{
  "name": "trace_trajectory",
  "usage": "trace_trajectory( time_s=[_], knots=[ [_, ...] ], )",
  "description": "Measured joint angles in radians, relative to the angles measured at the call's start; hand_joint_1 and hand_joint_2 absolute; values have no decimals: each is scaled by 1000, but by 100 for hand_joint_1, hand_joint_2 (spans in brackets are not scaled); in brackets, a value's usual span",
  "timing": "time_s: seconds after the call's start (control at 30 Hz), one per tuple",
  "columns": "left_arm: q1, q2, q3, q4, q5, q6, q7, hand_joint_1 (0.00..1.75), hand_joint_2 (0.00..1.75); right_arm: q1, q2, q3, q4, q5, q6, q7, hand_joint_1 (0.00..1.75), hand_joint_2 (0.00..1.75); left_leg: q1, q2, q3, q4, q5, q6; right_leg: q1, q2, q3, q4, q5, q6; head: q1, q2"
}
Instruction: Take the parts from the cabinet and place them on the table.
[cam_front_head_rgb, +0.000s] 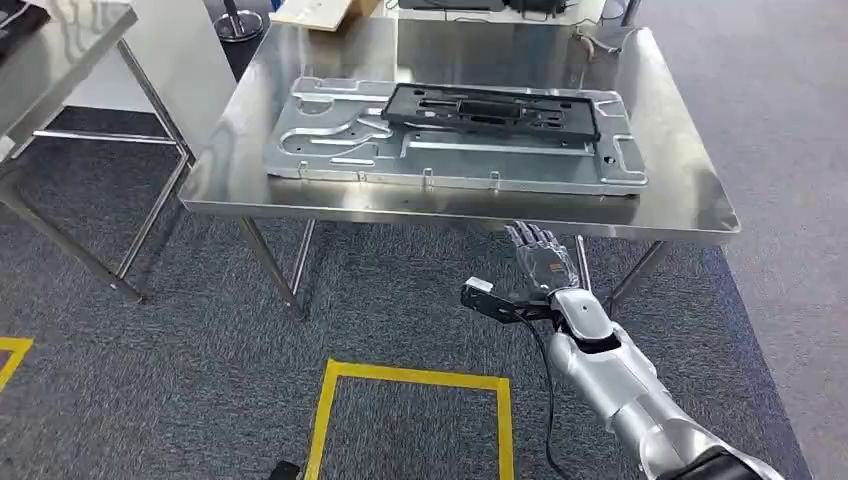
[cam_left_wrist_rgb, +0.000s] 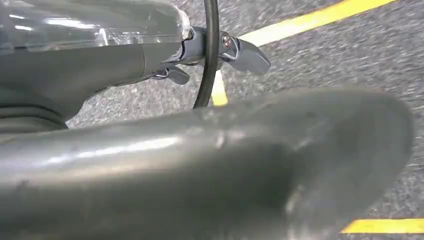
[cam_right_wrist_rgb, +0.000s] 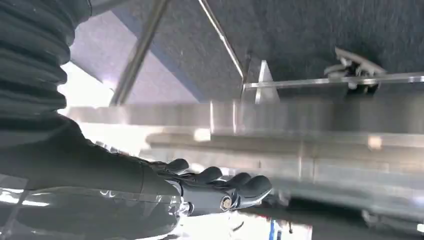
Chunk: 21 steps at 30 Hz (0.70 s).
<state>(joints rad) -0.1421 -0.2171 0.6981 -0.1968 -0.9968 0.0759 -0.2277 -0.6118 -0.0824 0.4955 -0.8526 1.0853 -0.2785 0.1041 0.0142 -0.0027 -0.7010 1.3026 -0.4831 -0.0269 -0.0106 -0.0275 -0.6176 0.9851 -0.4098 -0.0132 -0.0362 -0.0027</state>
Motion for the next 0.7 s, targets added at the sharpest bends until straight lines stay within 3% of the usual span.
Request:
trace_trajectory(
  time_s=[0.03, 0.07, 0.1, 0.13, 0.23, 0.27, 0.3, 0.37, 0.4, 0.43, 0.47, 0.5, 0.53, 0.57, 0.6, 0.63, 0.7],
  knots=[
    [0, 0, 0, 0, 0, 1, 0, 0, 0, 9, -1, 0, 0, -7, -6, -2, 0, 175, 1, 0, 51, -60, 31, -1, -2, 0, -18, 8, 7, 5, 0, 0],
    [0, 0, 0, 0, 0, 1, 0, 0, 0, 16, -2, -1, 0, -14, -14, -6, 0, 175, 2, -1, 113, -139, 32, 0, -3, 1, -32, 19, 12, 10, 0, 0],
    [-3, 0, 0, 0, 0, 2, -1, 0, 0, 26, -2, -3, -3, -20, -23, -11, 0, 175, -1, -6, 174, -231, -20, 2, 1, 1, -46, 29, 16, 17, 0, 0],
    [-3, 0, 0, 0, 1, 3, -3, 0, 0, 36, -2, -5, -4, -26, -30, -15, 0, 175, -5, -8, 199, -283, -43, 16, 1, 1, -50, 35, 24, 22, 0, 0],
    [3, 2, 6, 0, 3, 6, -5, 0, 0, 77, -2, -18, -10, -58, -58, -28, 0, 175, -8, -5, 178, -281, -25, 41, 1, 1, -52, 25, 52, 38, 0, 0],
    [4, 1, 8, 0, 5, 8, -6, 0, 0, 100, -1, -27, -14, -73, -70, -37, 0, 175, 0, 0, 178, -290, -10, 55, -6, 9, -60, 31, 39, 43, 0, 0],
    [3, 1, 10, 0, 6, 10, -8, 0, 0, 122, 5, -35, -21, -82, -77, -44, 0, 175, -1, 0, 166, -292, 1, 63, -4, 15, -69, 55, -9, 47, 1, 0],
    [3, 2, 16, 0, 7, 11, -11, 0, 0, 156, 14, -52, -30, -100, -90, -55, 0, 175, -3, 2, 140, -291, 21, 74, -5, 19, -105, 194, -136, 53, 1, 0],
    [4, 2, 20, 0, 12, 13, -12, 0, 0, 174, 19, -61, -36, -116, -97, -62, 0, 175, -4, 4, 128, -290, 30, 74, -5, 19, -119, 266, -174, 55, 1, 0],
    [6, 2, 23, 0, 15, 15, -15, 0, 0, 198, 24, -73, -46, -137, -108, -74, 0, 175, -5, 5, 113, -288, 39, 73, -5, 19, -123, 321, -183, 56, 1, 0],
    [8, 2, 24, 0, 21, 16, -18, 0, 0, 226, 27, -88, -58, -163, -118, -92, 0, 175, -5, 5, 101, -286, 47, 72, -5, 19, -110, 336, -161, 57, 1, 0],
    [10, 2, 27, 0, 24, 18, -22, 0, 0, 259, 30, -108, -74, -200, -129, -118, 0, 175, -5, 5, 88, -283, 54, 71, -5, 19, -79, 315, -122, 55, 1, 0],
    [12, 2, 31, 0, 31, 19, -27, 0, 0, 294, 32, -129, -92, -244, -138, -151, 0, 175, -5, 4, 77, -281, 61, 69, -5, 19, -30, 258, -86, 51, 1, 0],
    [14, 2, 36, 0, 38, 20, -35, 0, 0, 335, 32, -152, -115, -295, -146, -191, 0, 175, -5, 1, 71, -279, 66, 66, -5, 17, 36, 172, -71, 44, 1, 0],
    [16, 1, 45, 0, 47, 24, -42, 0, 0, 382, 32, -183, -146, -364, -158, -243, 0, 0, -7, -1, 68, -278, 71, 61, -2, 13, 105, 81, -91, 37, 1, 0],
    [19, 1, 51, 0, 55, 27, -48, 0, 0, 425, 34, -212, -167, -421, -170, -294, 0, 0, -11, -1, 67, -277, 75, 56, 5, 13, 147, 8, -114, 32, 0, 0],
    [26, 1, 64, 0, 64, 34, -56, 0, 0, 493, 40, -269, -172, -498, -185, -372, 0, 0, -8, 1, 65, -284, 93, 42, 9, 14, 147, -8, -117, 27, 0, 0]
  ],
)
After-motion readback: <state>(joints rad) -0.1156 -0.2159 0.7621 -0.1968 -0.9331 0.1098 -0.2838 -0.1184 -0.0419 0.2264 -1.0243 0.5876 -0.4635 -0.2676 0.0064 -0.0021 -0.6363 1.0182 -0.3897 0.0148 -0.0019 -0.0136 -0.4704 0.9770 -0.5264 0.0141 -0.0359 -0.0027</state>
